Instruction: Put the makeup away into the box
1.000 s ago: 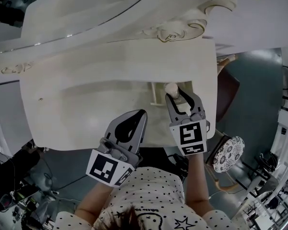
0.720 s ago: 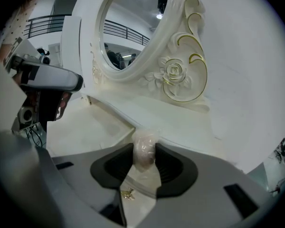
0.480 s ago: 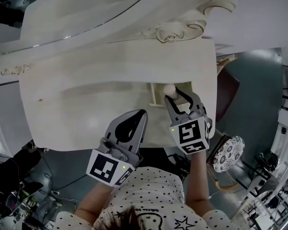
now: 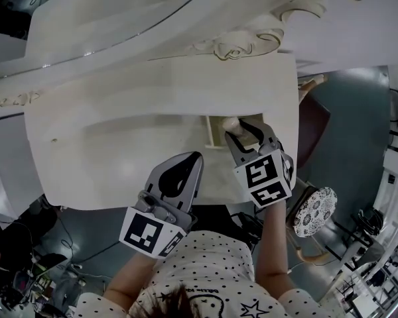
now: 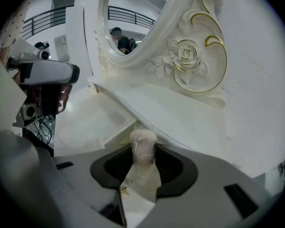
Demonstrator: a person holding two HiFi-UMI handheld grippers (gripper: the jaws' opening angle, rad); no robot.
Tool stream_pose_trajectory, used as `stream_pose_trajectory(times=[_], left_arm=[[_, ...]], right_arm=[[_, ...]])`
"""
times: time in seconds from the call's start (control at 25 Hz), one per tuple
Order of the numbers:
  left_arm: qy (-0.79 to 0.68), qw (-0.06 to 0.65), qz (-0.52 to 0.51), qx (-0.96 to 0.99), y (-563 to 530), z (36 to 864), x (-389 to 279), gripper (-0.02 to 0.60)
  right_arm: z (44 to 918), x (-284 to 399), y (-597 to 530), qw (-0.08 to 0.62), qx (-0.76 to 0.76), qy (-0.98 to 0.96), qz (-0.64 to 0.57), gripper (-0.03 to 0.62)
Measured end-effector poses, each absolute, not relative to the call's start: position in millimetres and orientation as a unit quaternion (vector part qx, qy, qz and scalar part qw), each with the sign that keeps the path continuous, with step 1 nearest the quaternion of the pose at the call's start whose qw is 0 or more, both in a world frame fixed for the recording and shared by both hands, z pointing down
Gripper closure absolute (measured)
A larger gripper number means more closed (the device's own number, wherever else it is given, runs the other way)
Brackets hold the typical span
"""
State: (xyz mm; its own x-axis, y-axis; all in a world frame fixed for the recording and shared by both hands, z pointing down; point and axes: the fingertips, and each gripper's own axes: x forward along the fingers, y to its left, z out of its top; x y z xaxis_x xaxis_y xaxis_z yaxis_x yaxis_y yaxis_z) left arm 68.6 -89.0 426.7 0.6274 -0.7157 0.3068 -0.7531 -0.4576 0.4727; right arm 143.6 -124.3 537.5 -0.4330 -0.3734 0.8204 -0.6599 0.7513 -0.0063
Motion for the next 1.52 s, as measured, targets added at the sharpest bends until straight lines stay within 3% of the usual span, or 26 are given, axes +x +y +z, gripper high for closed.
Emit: stream_pose_trajectory(times=[0.72,1.52], left_arm=[[-0.430,0.290,0.028,0.855,-88.5,422.3,62.2,0.586],[-0.431,0.288,0.024,0.855,-83.2,420.6,55.9,0.586]], right_arm=[[540.0,146.2,-120.5,0.465,0.310,-0.811,0.174,0.427],[536.7,147.2,-117.1,0.442,0.343,-0.804,0.202,0.402]])
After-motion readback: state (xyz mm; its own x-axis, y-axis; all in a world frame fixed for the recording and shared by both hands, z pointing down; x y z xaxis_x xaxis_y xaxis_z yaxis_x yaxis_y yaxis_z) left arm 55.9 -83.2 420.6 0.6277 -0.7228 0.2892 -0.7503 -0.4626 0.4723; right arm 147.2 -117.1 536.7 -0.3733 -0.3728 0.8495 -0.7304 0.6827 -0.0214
